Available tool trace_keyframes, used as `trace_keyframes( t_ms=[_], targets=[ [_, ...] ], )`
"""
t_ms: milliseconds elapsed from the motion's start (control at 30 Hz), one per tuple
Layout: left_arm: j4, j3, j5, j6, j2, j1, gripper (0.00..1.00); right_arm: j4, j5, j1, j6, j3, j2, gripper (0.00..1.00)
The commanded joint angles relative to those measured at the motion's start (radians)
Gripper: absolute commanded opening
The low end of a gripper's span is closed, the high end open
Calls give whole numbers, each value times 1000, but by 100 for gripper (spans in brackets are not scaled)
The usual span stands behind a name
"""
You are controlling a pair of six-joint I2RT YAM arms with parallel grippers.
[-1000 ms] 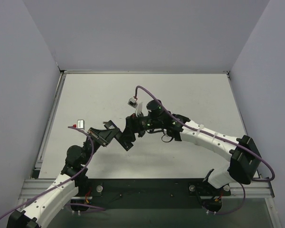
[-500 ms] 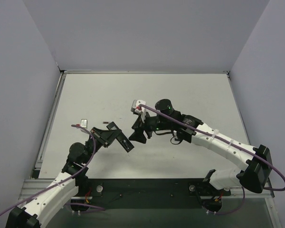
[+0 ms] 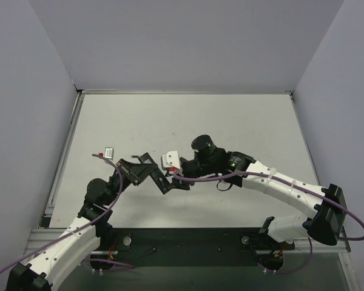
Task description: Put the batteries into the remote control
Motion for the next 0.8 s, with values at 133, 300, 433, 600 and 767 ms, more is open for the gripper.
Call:
trace_keyframes(
  t_ms=[133,300,433,600,767],
  targets=[
    [32,68,52,30,16,-2,0,15,-21,23,-114,29,11,34],
    [38,74,66,31,20,-2,0,15,-1,23,-124,38,21,32],
    [40,80,78,31,25,-2,0,15,-9,23,-132,50,27,31],
    [42,85,82,33,31,-2,0,17,-23,23,-138,57,30,31],
    [48,85,86,33,40,-2,0,17,-39,23,-140,60,28,31]
  ],
)
